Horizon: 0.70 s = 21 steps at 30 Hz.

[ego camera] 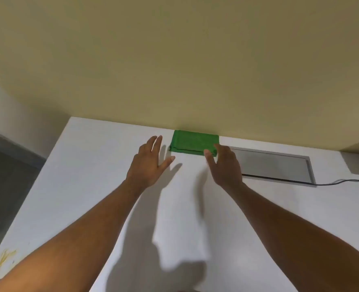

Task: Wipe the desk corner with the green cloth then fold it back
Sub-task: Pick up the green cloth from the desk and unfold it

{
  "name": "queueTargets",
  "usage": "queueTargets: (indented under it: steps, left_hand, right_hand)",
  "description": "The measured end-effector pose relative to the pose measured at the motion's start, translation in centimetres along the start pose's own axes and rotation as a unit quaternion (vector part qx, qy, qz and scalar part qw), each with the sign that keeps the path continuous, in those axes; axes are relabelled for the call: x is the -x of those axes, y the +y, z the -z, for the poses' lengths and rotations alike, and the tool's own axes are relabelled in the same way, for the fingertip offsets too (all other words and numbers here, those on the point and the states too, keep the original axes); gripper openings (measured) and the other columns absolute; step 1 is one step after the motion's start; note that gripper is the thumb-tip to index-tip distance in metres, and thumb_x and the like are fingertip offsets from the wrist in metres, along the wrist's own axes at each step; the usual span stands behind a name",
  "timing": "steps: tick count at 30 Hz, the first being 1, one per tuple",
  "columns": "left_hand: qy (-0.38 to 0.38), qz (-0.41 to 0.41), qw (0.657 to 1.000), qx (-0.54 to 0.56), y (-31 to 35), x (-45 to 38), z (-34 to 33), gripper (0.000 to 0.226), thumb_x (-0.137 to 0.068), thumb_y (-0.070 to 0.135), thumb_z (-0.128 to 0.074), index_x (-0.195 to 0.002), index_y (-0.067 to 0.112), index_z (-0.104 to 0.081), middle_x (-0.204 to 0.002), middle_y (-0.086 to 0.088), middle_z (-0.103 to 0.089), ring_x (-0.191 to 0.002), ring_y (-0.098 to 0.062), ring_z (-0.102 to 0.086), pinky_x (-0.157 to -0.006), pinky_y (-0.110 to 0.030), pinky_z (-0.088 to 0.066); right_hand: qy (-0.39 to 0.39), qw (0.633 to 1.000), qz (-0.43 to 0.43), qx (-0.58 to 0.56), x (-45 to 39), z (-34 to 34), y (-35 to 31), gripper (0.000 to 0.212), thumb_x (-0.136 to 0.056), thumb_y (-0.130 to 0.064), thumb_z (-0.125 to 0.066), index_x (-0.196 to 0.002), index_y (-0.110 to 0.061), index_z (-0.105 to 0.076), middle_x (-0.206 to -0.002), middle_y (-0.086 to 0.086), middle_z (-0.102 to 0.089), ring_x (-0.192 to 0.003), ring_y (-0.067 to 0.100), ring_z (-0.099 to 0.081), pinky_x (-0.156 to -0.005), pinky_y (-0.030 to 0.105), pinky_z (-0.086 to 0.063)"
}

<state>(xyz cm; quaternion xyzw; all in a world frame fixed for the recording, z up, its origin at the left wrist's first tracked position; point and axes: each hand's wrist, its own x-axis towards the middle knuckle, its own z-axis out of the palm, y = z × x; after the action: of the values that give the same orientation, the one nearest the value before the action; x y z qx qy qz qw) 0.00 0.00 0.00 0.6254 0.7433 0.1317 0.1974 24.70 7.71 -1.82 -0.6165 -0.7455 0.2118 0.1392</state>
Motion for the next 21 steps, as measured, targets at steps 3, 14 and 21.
queueTargets:
  steps: [3,14,21]
  left_hand:
    - [-0.026,0.053,0.992,0.107,0.1,-3.9,-1.9,0.079,-0.107,0.057,-0.049,-0.166,0.010,-0.028,-0.171,-0.014,-0.031,-0.150,-0.038,-0.040,-0.119,-0.052,-0.040]
    - [-0.016,0.274,0.907,0.320,0.5,-13.7,-9.1,0.067,-0.103,0.044,-0.066,-0.156,0.007,-0.049,-0.154,-0.019,-0.057,-0.138,-0.041,-0.056,-0.114,-0.053,-0.048]
    - [-0.022,0.361,0.851,0.380,-0.4,-16.1,-10.8,0.069,-0.084,0.030,-0.089,-0.142,0.005,-0.063,-0.137,-0.014,-0.069,-0.122,-0.034,-0.068,-0.108,-0.049,-0.056]
  right_hand:
    - [-0.011,0.996,-0.069,-0.055,-3.5,-1.1,1.7,0.047,-0.109,-0.042,-0.047,-0.133,-0.005,-0.064,-0.126,0.021,-0.064,-0.119,0.041,-0.060,-0.100,0.045,-0.049]
    - [-0.043,0.947,-0.261,-0.181,-12.5,-5.6,5.1,0.037,-0.100,-0.023,-0.061,-0.130,-0.002,-0.058,-0.130,0.017,-0.066,-0.120,0.035,-0.063,-0.092,0.037,-0.051]
    - [-0.042,0.910,-0.322,-0.260,-14.0,-6.9,5.1,0.057,-0.091,-0.023,-0.077,-0.141,-0.008,-0.054,-0.124,0.009,-0.061,-0.110,0.027,-0.060,-0.089,0.036,-0.053]
